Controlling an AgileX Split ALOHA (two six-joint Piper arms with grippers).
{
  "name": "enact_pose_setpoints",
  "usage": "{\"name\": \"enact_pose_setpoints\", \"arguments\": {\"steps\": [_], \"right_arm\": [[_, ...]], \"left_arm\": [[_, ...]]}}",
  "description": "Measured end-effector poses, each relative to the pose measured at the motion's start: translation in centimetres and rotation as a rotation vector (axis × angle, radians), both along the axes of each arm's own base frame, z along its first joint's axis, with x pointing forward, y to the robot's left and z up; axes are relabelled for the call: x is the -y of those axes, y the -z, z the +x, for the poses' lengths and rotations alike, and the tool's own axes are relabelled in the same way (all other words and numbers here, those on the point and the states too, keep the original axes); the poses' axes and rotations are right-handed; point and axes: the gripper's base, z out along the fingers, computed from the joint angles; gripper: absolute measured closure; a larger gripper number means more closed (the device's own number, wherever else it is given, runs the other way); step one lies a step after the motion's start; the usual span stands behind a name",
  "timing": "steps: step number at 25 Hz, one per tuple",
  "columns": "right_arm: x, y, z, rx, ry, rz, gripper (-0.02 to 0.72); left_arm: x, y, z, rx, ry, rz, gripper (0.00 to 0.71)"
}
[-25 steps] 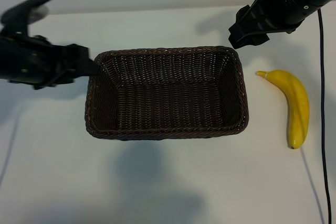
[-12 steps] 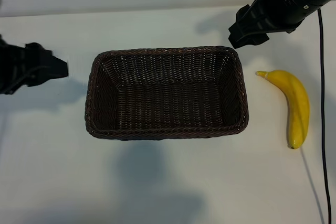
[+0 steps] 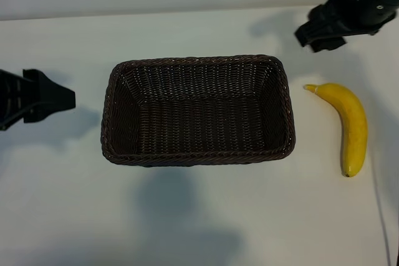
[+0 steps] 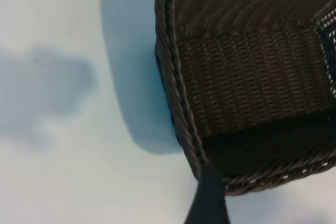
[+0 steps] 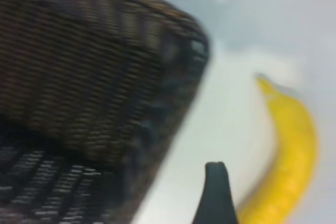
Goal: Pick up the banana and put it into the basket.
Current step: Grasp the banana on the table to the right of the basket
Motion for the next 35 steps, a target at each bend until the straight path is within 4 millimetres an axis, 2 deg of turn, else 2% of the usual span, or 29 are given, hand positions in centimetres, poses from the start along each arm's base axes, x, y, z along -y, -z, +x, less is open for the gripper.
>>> {"name": "enact_pose_setpoints", "arguments": {"steps": [4, 7, 13, 16, 19, 22, 25, 29, 35], "right_arm": [[1.3, 0.1, 0.1, 0.003, 0.049, -0.118, 0.143], [2.8, 0.1, 0.5, -0.003, 0.092, -0.130, 0.143], [7.4, 0.2, 1.6, -0.058, 0.170, -0.008, 0.143], [8.8, 0.9, 1.9, -0.101, 0.156, 0.124, 0.134], [9.4, 2.9, 2.5, -0.167, 0.154, 0.193, 0.104], [9.7, 5.8, 3.4, -0.245, 0.162, 0.173, 0.079], [9.8, 7.7, 4.2, -0.284, 0.166, 0.153, 0.074], [9.9, 8.8, 4.6, -0.292, 0.162, 0.144, 0.074], [9.9, 10.6, 3.8, -0.307, 0.109, 0.116, 0.074]], "left_arm": [[0.0, 0.2, 0.0, 0.000, -0.002, 0.002, 0.100], [0.0, 0.1, 0.0, 0.005, -0.003, 0.002, 0.100], [0.2, -0.1, 0.2, 0.039, 0.009, -0.021, 0.100], [0.4, -0.4, 0.3, 0.065, 0.023, -0.050, 0.100], [0.6, -0.5, 0.4, 0.075, 0.031, -0.061, 0.100], [0.6, -0.5, 0.4, 0.080, 0.035, -0.057, 0.100], [0.6, -0.5, 0.4, 0.083, 0.034, -0.058, 0.100], [0.5, -0.5, 0.4, 0.087, 0.033, -0.056, 0.100], [0.5, -0.5, 0.6, 0.096, 0.025, -0.054, 0.100]]}}
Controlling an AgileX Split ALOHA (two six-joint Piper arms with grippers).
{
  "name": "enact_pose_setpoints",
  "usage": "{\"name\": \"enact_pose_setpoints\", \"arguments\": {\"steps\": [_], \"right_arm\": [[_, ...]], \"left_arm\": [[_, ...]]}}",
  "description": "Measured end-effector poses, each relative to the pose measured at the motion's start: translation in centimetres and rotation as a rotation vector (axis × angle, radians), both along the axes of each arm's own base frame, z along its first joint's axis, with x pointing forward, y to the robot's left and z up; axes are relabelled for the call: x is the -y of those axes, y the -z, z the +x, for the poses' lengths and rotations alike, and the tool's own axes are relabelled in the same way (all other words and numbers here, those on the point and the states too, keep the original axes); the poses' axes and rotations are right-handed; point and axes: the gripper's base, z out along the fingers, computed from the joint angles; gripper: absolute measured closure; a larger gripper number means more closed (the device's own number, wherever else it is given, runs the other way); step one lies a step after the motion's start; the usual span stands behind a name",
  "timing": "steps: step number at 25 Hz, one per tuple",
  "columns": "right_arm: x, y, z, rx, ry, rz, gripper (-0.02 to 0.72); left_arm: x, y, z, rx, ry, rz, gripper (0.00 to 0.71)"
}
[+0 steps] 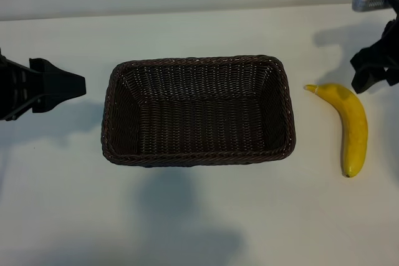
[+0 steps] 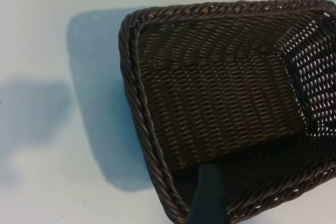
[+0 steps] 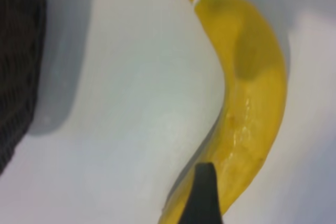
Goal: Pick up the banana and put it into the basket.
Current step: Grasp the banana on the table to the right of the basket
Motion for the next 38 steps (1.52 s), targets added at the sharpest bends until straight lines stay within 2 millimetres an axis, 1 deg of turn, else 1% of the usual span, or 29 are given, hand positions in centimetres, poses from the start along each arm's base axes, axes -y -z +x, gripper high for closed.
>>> {"name": "enact_pose_setpoints", "arguments": {"steps": [2, 8, 11, 14, 18, 21, 23, 32, 35, 38], "right_arm": [[-0.3, 0.4, -0.1, 0.016, -0.028, -0.014, 0.074], [-2.4, 1.6, -0.1, 0.101, -0.097, -0.059, 0.074], [-2.9, 1.9, 0.0, 0.146, -0.102, -0.089, 0.074], [-2.8, 1.9, 0.3, 0.171, -0.088, -0.118, 0.077], [-2.5, 3.5, 0.3, 0.129, -0.089, -0.149, 0.079], [-2.5, 5.0, -0.2, 0.091, -0.076, -0.151, 0.082], [-2.4, 5.5, -0.5, 0.089, -0.072, -0.152, 0.084], [-2.3, 7.4, -1.6, 0.097, -0.054, -0.148, 0.094], [-2.3, 7.8, -1.6, 0.085, -0.050, -0.145, 0.100], [-2.3, 8.5, -1.6, 0.063, -0.041, -0.141, 0.132]], "left_arm": [[0.0, 0.0, 0.0, 0.003, -0.002, 0.000, 0.100], [0.0, -0.1, 0.1, 0.010, -0.007, 0.001, 0.100], [0.0, -0.1, 0.1, 0.010, -0.007, 0.001, 0.100], [0.0, -0.1, 0.1, 0.011, -0.005, 0.003, 0.100], [0.0, -0.1, 0.1, 0.011, -0.005, 0.003, 0.100], [0.0, -0.1, 0.1, 0.011, -0.005, 0.003, 0.100], [0.0, -0.1, 0.1, 0.011, -0.005, 0.003, 0.100], [-0.1, 0.0, 0.1, 0.012, -0.005, 0.005, 0.100], [-0.1, 0.0, 0.1, 0.012, -0.005, 0.005, 0.100], [-0.1, 0.0, 0.1, 0.012, -0.005, 0.005, 0.100]]}}
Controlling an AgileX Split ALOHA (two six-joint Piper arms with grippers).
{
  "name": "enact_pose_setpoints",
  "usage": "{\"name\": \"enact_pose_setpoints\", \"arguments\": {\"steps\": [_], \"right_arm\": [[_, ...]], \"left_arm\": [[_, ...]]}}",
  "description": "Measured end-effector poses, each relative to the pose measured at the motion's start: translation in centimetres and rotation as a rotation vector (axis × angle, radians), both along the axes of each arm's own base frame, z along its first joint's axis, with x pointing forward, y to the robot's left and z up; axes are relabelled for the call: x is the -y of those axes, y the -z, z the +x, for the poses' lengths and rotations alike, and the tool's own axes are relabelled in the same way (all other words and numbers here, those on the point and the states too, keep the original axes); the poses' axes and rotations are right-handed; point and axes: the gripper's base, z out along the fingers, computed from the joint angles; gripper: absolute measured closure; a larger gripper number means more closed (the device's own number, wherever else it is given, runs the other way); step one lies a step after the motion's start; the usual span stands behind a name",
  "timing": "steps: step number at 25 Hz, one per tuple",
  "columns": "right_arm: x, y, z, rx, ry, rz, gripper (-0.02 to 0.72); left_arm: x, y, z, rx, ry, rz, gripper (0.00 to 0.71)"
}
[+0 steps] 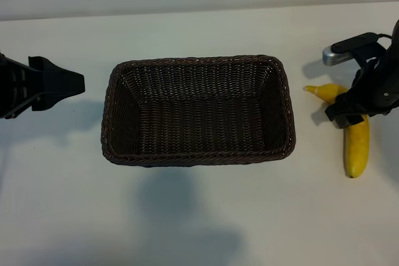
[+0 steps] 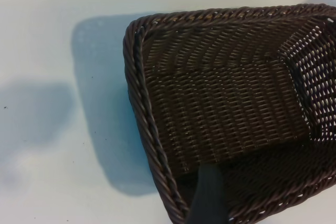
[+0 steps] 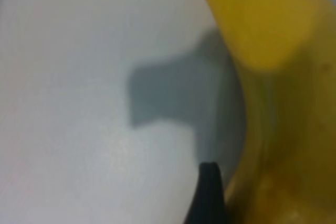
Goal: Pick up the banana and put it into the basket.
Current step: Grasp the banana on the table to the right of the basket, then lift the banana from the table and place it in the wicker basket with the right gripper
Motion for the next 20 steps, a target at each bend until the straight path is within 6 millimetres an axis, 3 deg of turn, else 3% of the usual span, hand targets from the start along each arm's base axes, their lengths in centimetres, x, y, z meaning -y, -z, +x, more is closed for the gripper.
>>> {"name": "enact_pose_setpoints", "arguments": {"steps": [4, 12, 15, 20], "right_arm": [[0.0, 0.4, 0.0, -0.016, 0.031, 0.006, 0.279], [0.2, 0.2, 0.0, -0.012, 0.098, -0.004, 0.279], [0.2, -1.8, 0.6, 0.042, 0.101, -0.005, 0.279], [0.1, -7.6, 1.9, 0.175, 0.107, 0.017, 0.279]], "left_arm": [[0.0, 0.0, 0.0, 0.000, 0.000, 0.000, 0.100], [0.0, 0.0, 0.0, -0.002, 0.000, -0.001, 0.100], [0.0, 0.0, -0.1, -0.007, 0.004, -0.001, 0.100], [0.0, 0.0, -0.1, -0.007, 0.006, 0.000, 0.100]]}}
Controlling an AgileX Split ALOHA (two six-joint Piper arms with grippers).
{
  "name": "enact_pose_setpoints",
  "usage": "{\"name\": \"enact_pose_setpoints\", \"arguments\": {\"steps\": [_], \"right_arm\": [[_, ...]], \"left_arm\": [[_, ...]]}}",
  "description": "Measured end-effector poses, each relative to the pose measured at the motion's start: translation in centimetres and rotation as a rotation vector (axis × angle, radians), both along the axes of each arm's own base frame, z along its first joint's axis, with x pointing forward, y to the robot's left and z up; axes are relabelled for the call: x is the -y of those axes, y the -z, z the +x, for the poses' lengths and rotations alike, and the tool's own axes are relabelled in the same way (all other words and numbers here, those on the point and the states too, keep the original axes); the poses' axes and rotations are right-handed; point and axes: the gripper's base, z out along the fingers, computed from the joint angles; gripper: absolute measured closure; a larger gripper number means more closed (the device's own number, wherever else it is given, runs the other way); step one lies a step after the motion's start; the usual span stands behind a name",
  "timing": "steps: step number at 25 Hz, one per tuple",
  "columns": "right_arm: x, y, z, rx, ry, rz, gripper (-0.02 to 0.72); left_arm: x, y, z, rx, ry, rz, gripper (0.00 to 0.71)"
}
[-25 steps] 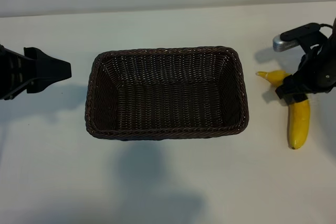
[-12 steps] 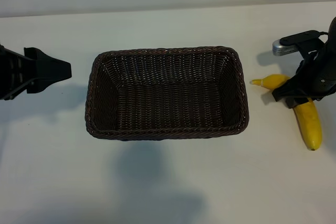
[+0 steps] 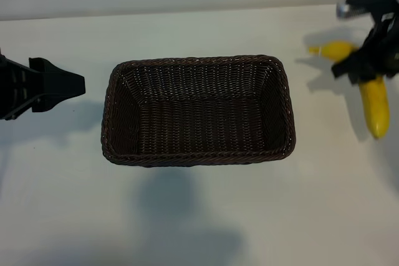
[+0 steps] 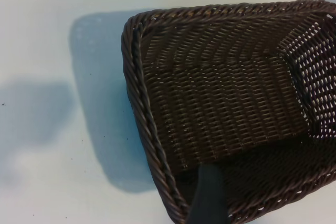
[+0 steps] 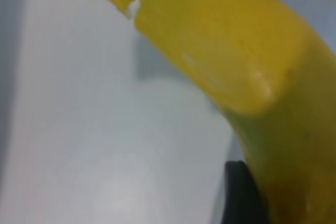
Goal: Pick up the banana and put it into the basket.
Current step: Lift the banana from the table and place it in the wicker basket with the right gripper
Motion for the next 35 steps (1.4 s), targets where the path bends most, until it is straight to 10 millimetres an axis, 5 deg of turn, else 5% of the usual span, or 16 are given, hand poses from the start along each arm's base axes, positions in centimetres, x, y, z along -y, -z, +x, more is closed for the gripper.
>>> {"name": "enact_pose_setpoints", "arguments": {"steps": [6, 11, 21, 35], "right_arm": [[-0.5, -5.3, -0.1, 0.066, 0.033, 0.083, 0.279], [-2.7, -6.9, -1.2, 0.044, -0.037, 0.222, 0.279], [-10.0, -6.4, -2.9, 0.030, -0.285, 0.288, 0.279], [-15.6, -2.4, -2.9, 0.020, -0.414, 0.330, 0.279]], "left_arm": [[0.0, 0.0, 0.0, 0.000, 0.000, 0.000, 0.100], [0.0, 0.0, 0.0, 0.000, 0.000, 0.000, 0.100], [0.0, 0.0, 0.0, 0.001, 0.002, 0.002, 0.100], [0.0, 0.0, 0.0, 0.001, 0.002, 0.002, 0.100]]}}
